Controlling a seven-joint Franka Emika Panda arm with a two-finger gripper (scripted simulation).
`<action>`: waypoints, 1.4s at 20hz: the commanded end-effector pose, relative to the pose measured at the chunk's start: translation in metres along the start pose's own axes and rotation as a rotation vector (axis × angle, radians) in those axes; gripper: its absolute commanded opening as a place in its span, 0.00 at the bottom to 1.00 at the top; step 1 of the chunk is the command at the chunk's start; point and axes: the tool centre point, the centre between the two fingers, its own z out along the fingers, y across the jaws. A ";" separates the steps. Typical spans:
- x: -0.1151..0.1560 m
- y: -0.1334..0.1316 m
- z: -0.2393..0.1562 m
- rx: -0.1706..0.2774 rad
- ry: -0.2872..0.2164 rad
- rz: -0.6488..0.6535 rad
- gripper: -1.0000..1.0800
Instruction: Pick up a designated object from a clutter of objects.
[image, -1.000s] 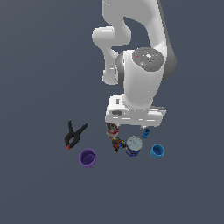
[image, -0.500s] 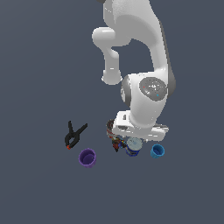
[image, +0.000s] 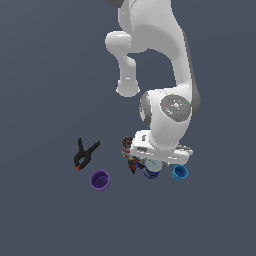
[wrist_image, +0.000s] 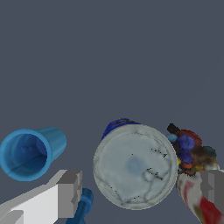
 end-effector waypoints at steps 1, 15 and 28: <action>0.000 0.000 0.005 0.000 0.000 0.000 0.96; 0.001 0.000 0.050 0.000 0.001 0.003 0.00; -0.001 0.001 0.047 0.000 0.000 0.002 0.00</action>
